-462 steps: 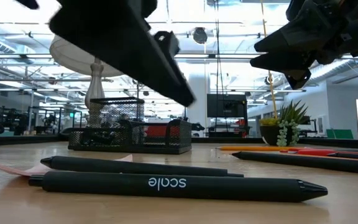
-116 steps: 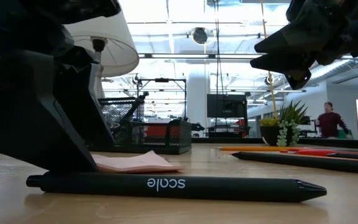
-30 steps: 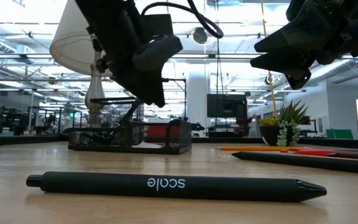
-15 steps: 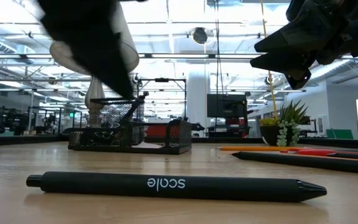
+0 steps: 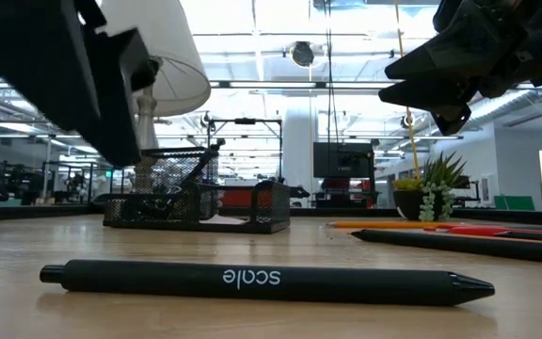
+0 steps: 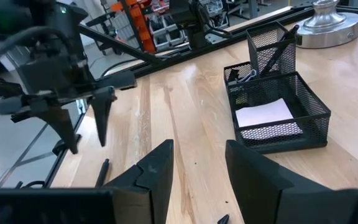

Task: Pick and place office supplies into organizer
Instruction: Put the black pen into the black desk organizer

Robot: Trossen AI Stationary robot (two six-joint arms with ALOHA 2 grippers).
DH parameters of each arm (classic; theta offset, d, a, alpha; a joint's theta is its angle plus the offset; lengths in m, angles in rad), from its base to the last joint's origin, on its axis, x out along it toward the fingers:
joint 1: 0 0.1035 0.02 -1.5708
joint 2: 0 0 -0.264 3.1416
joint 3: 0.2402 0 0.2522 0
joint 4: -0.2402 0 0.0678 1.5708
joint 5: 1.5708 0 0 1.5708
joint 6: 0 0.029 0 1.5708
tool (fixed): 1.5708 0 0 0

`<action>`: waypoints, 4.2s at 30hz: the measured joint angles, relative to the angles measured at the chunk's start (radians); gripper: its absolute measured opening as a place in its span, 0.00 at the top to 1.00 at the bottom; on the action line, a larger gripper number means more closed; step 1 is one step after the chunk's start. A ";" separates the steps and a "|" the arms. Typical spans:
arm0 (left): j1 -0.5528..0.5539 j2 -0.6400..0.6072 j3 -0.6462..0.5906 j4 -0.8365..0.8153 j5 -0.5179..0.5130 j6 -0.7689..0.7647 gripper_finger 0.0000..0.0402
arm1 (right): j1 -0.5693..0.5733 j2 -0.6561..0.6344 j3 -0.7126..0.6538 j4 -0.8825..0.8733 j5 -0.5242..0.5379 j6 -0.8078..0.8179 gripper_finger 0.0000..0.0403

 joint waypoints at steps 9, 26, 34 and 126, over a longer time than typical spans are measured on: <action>0.009 0.056 0.000 -0.002 -0.004 0.033 0.50 | 0.000 0.000 0.000 0.000 0.000 0.000 0.65; 0.075 0.076 0.000 0.078 0.008 0.146 0.50 | 0.000 0.000 0.000 0.000 0.000 0.000 0.65; 0.009 0.076 0.000 0.054 -0.013 0.135 0.50 | 0.000 0.000 0.000 0.000 0.000 0.000 0.65; 0.021 0.149 0.002 0.036 -0.056 0.307 0.87 | 0.000 0.000 0.000 0.000 0.000 -0.013 0.65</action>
